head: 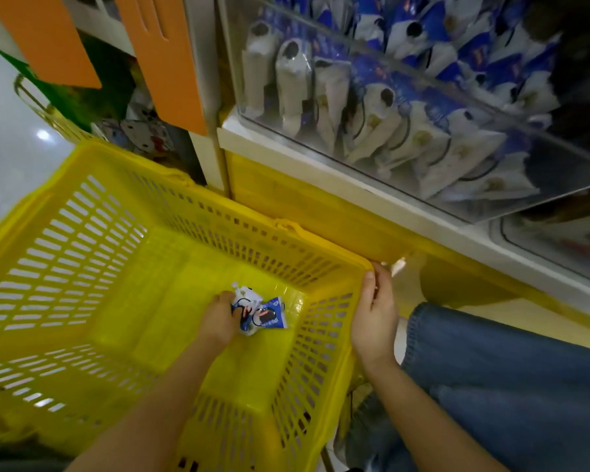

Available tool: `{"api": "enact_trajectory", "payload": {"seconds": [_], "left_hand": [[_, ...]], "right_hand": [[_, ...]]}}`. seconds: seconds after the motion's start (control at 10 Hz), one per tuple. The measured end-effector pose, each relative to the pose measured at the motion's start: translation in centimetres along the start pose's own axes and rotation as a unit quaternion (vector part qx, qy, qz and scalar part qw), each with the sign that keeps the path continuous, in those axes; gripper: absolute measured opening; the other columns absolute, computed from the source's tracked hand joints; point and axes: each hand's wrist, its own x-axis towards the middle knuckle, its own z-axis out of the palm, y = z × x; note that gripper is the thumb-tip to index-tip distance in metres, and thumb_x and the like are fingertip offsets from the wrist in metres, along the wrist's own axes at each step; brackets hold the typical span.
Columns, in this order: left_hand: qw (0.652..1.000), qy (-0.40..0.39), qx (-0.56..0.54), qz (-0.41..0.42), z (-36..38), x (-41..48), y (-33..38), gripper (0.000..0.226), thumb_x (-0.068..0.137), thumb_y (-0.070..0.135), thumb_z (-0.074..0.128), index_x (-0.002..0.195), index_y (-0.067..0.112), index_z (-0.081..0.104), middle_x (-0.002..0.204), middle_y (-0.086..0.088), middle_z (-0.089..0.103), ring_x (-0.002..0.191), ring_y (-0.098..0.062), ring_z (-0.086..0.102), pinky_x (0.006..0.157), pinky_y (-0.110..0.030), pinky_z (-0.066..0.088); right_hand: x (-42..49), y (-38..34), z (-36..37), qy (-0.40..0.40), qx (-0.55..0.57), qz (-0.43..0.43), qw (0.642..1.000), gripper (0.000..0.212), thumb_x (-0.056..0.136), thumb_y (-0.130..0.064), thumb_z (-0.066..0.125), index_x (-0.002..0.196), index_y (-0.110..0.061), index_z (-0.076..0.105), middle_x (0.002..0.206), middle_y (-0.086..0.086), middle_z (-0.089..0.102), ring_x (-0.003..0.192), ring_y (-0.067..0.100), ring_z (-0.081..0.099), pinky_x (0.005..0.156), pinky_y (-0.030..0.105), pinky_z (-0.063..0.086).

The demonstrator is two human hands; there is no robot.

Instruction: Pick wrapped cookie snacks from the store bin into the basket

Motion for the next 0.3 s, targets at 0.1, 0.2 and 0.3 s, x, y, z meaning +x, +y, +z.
{"api": "enact_trajectory", "payload": {"seconds": [0.1,0.2,0.3], "left_hand": [[0.998,0.028,-0.043,0.038,-1.8,-1.8,2.5,0.034,0.093,0.007,0.049,0.126,-0.001,0.048,0.132,-0.022,0.047,0.116,-0.035,0.049,0.093,-0.038,0.042],[0.987,0.065,-0.124,0.081,-4.4,-4.3,6.0,0.027,0.093,0.007,0.051,0.119,0.002,0.053,0.12,-0.018,0.056,0.099,-0.024,0.056,0.074,-0.019,0.043],[0.946,0.138,-0.247,0.158,-8.5,-8.5,10.1,0.016,0.093,0.007,0.051,0.105,0.013,0.059,0.101,-0.006,0.063,0.083,-0.012,0.055,0.064,-0.005,0.039]], "right_hand": [[-0.1,-0.3,-0.2,-0.011,-0.006,0.007,1.0,0.02,0.099,-0.03,0.034,0.112,-0.032,0.048,0.093,-0.016,0.054,0.082,-0.007,0.054,0.066,0.009,0.037],[0.1,-0.7,-0.8,-0.05,0.005,0.02,0.999,0.023,0.1,-0.026,0.034,0.115,-0.02,0.051,0.099,-0.002,0.058,0.088,0.018,0.056,0.068,0.023,0.037],[0.5,-2.7,-1.9,-0.082,-0.02,0.038,0.996,0.034,0.099,-0.021,0.039,0.125,-0.002,0.046,0.122,0.018,0.051,0.113,0.032,0.049,0.094,0.035,0.039]]}}
